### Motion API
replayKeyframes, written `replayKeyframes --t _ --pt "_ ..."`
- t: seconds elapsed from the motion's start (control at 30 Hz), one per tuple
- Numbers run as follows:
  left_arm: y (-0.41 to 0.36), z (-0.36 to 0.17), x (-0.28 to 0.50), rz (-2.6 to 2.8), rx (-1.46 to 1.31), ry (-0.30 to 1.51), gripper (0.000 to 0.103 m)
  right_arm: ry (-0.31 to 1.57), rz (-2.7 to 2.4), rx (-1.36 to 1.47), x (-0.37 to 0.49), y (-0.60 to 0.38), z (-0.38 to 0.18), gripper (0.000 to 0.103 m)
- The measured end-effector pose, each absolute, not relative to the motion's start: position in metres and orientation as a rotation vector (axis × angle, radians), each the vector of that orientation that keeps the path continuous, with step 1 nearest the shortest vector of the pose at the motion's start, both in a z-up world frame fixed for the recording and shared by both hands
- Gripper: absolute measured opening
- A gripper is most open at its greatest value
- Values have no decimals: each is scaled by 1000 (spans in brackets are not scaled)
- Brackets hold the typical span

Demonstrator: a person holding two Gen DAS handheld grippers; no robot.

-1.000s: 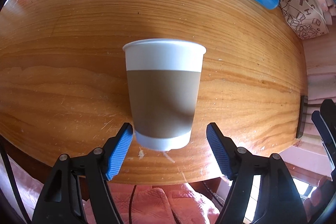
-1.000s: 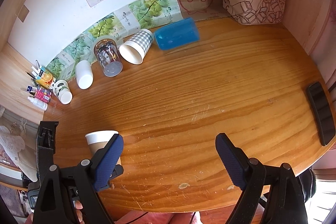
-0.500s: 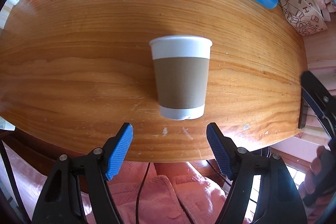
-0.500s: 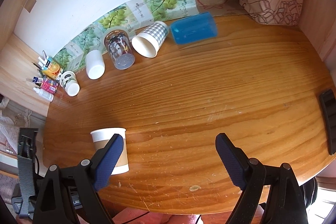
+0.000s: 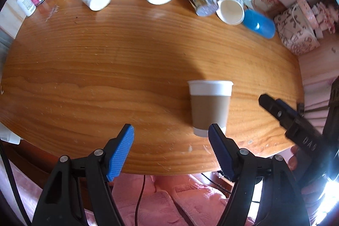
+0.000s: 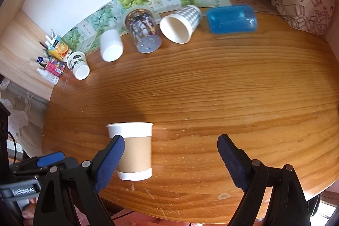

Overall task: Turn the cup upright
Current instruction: 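Set the cup down on the desk and open the left gripper, then close the right gripper around the brown sleeve of the standing cup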

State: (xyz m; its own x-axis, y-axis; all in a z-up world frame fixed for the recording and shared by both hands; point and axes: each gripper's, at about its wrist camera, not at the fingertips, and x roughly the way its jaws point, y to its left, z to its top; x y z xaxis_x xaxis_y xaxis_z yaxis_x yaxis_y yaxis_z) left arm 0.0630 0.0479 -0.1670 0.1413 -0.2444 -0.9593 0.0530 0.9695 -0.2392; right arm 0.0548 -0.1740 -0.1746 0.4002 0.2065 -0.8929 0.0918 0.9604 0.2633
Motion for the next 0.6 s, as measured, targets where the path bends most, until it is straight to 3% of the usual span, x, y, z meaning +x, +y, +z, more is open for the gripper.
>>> replayKeyframes --t 0.6 --pt "121 -128 111 -313 -161 1186 76 1198 62 281 71 -108 -217 90"
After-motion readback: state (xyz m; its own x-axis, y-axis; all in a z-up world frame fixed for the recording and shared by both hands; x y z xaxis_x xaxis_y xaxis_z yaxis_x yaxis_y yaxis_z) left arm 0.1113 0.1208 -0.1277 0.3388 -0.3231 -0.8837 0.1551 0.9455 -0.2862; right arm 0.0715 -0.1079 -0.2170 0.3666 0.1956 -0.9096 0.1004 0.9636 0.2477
